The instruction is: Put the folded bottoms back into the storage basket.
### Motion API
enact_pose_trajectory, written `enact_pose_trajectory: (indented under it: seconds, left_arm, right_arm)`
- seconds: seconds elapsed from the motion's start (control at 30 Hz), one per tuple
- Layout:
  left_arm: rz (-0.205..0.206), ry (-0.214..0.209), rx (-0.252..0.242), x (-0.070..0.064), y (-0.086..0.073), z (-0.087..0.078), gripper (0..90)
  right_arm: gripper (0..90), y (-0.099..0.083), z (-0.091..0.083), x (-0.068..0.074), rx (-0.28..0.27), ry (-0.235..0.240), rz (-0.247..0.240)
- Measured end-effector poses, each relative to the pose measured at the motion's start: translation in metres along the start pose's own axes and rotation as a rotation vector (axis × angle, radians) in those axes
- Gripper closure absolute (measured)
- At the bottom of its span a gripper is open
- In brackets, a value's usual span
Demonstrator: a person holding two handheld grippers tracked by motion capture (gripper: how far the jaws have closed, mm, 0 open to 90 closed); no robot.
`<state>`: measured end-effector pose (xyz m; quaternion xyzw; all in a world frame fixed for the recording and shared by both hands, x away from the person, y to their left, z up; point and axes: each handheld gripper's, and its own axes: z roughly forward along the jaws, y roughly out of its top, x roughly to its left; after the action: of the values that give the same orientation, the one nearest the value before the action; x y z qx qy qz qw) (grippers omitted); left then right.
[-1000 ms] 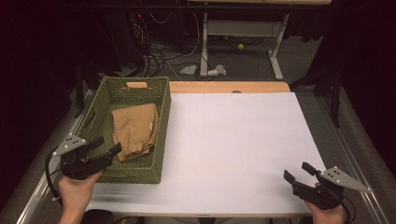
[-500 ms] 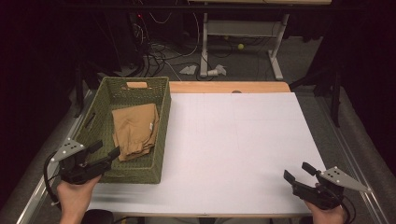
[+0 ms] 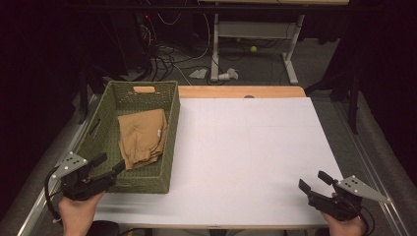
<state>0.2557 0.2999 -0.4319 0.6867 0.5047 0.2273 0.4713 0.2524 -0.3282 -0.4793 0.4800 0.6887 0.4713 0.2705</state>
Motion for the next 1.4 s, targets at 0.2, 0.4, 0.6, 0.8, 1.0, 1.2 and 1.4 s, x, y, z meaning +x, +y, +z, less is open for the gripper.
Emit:
enact_pose_trajectory:
  seconds: [0.2, 0.4, 0.6, 0.8, 1.0, 1.2, 1.4]
  left_arm:
    - [0.001, 0.003, 0.001, 0.002, -0.002, -0.002, 27.0]
    - [0.001, 0.004, -0.001, 0.003, -0.007, -0.002, 26.9]
    - [0.003, 0.009, -0.004, 0.003, -0.012, -0.001, 27.0]
    - [0.008, 0.024, -0.014, 0.001, -0.018, -0.002, 27.0]
    - [0.007, 0.029, -0.016, 0.001, -0.024, -0.001, 27.0]
    - [0.002, 0.039, -0.031, -0.001, -0.03, -0.001, 27.0]
    - [0.012, 0.062, -0.047, -0.002, -0.035, -0.003, 27.0]
  right_arm:
    - [23.8, 0.0, 0.0, 0.0, 0.0, -0.001, -0.001]
    - [23.8, 0.0, 0.0, 0.0, 0.001, 0.0, 0.003]
    - [23.8, 0.0, 0.0, -0.001, 0.001, -0.001, 0.008]
    - [23.8, 0.0, 0.0, -0.001, 0.001, 0.0, 0.008]
    - [23.8, 0.0, 0.0, -0.001, 0.002, 0.0, 0.011]
    - [23.7, 0.0, 0.0, -0.001, 0.002, -0.001, 0.012]
    - [23.7, 0.0, -0.001, -0.001, -0.005, -0.003, 0.015]
